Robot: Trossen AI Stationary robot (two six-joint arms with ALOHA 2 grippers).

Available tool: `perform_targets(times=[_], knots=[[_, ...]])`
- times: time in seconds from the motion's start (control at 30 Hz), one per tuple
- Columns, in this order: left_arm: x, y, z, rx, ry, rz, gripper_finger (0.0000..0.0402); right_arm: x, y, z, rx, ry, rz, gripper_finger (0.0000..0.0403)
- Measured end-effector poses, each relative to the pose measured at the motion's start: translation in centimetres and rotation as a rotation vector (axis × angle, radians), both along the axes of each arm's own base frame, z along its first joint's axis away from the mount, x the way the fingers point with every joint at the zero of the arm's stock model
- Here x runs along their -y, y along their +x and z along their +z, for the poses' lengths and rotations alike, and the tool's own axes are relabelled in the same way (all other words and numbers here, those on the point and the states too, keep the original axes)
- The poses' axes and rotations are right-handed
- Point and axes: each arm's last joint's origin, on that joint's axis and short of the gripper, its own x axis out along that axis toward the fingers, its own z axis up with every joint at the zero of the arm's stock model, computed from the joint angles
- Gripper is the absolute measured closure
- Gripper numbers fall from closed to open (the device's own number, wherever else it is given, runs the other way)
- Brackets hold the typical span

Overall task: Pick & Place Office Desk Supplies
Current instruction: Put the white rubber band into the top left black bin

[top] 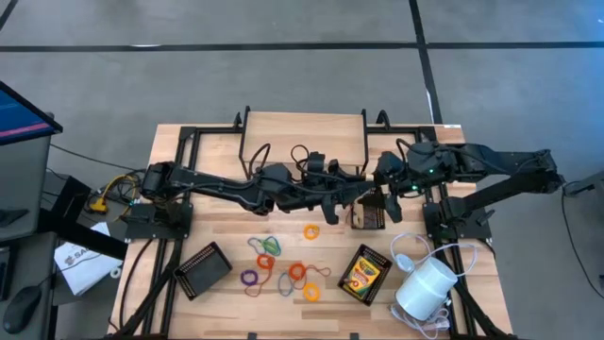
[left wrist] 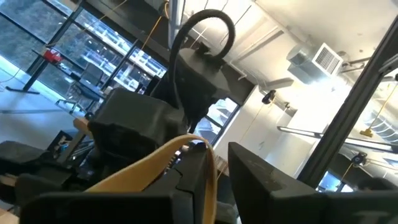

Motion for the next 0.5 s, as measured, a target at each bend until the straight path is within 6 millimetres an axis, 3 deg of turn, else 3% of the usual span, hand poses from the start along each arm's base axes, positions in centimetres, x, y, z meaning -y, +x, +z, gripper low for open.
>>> perform_targets(times=[0.5], knots=[[0.0,0.02,-0.04,-0.005,0.005,0.002,0.0339,0.03,0.51,-0.27,-0.012,0.003,0.011,0.036]])
